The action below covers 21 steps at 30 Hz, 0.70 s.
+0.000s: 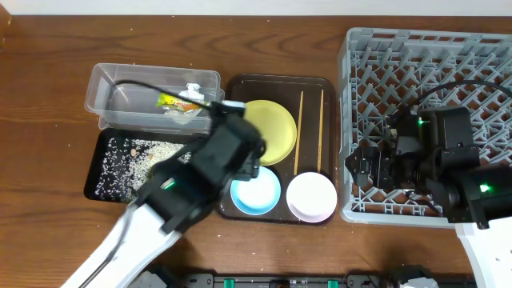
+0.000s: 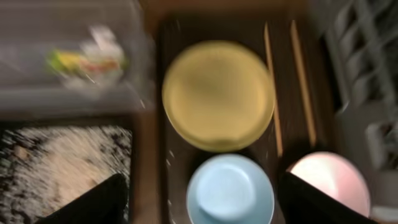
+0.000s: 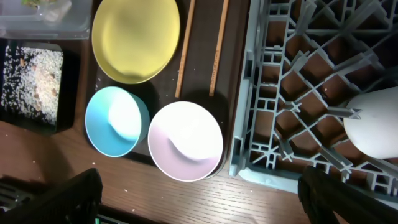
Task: Sort waste into correct bins and load items into the dishwasher rack
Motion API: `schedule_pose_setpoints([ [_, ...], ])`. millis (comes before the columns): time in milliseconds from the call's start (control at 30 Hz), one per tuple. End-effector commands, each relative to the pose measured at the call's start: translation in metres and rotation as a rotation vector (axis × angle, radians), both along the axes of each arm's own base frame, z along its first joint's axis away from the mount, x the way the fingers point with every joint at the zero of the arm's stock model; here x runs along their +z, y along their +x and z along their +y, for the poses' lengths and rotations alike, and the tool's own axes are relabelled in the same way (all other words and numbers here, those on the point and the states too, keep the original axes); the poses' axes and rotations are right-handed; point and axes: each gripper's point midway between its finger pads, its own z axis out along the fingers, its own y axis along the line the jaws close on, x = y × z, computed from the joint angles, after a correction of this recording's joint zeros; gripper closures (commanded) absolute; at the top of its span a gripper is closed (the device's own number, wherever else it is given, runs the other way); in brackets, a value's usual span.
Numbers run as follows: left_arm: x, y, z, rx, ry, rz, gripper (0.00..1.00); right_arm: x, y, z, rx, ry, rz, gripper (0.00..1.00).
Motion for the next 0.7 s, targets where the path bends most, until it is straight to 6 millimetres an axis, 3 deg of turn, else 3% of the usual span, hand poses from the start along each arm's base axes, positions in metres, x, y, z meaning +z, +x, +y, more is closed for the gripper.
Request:
schedule_pose_setpoints([
  [0,0.019,-0.004,0.019,0.022,0.032,-0.076,0.18,0.000,-0.001,0.003,0.021,0.002,-0.002,0.01],
  [200,0.038,-0.014,0.027,0.025,-0.019,-0.132,0.15,0.000,-0.001,0.003,0.021,0.002,-0.002,0.01],
  [367,0.028,-0.022,0.036,0.024,0.031,-0.084,0.12,0.000,-0.001,0.003,0.021,0.002,-0.002,0.01],
  [500,0.033,-0.021,0.057,0.077,0.084,-0.136,0.11,0.000,-0.001,0.003,0.021,0.003,-0.002,0.01],
  [667,0.051,-0.017,0.091,0.193,-0.051,-0.285,0.11,0.000,-0.001,0.003,0.021,0.002,-0.002,0.01],
])
